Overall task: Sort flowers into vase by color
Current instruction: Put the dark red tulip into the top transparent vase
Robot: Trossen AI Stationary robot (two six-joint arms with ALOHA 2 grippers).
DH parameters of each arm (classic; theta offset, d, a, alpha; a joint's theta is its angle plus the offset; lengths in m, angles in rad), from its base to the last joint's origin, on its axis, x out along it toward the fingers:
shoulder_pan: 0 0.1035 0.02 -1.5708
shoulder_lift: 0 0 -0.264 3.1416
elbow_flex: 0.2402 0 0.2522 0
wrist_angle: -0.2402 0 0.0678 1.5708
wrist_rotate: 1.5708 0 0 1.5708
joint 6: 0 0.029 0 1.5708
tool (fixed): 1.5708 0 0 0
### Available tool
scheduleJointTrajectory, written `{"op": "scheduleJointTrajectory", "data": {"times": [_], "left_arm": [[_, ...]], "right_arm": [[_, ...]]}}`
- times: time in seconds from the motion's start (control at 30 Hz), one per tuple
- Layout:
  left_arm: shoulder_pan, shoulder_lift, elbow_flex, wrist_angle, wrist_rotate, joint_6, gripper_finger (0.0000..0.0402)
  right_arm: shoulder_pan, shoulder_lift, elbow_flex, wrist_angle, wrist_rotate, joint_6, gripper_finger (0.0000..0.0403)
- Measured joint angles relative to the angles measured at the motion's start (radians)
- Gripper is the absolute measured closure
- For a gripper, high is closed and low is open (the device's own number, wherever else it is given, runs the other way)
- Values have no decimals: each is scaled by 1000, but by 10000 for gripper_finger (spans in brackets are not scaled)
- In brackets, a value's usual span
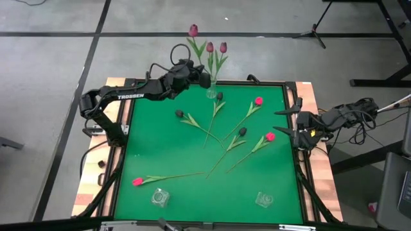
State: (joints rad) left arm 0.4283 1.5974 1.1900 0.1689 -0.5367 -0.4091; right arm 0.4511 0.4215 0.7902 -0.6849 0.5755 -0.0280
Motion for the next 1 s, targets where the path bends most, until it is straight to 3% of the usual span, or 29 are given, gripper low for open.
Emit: {"op": "scheduleJointTrajectory", "data": {"times": [0.37, 0.73, 1.0], "left_arm": [[7, 0, 1, -13, 36, 4, 402], [14, 0, 137, -163, 44, 69, 401], [24, 18, 141, -169, 104, 72, 401]], "right_arm": [[0, 0, 0, 0, 0, 1, 141], [0, 0, 0, 0, 0, 1, 141], [0, 0, 0, -6, 0, -2, 141]]}}
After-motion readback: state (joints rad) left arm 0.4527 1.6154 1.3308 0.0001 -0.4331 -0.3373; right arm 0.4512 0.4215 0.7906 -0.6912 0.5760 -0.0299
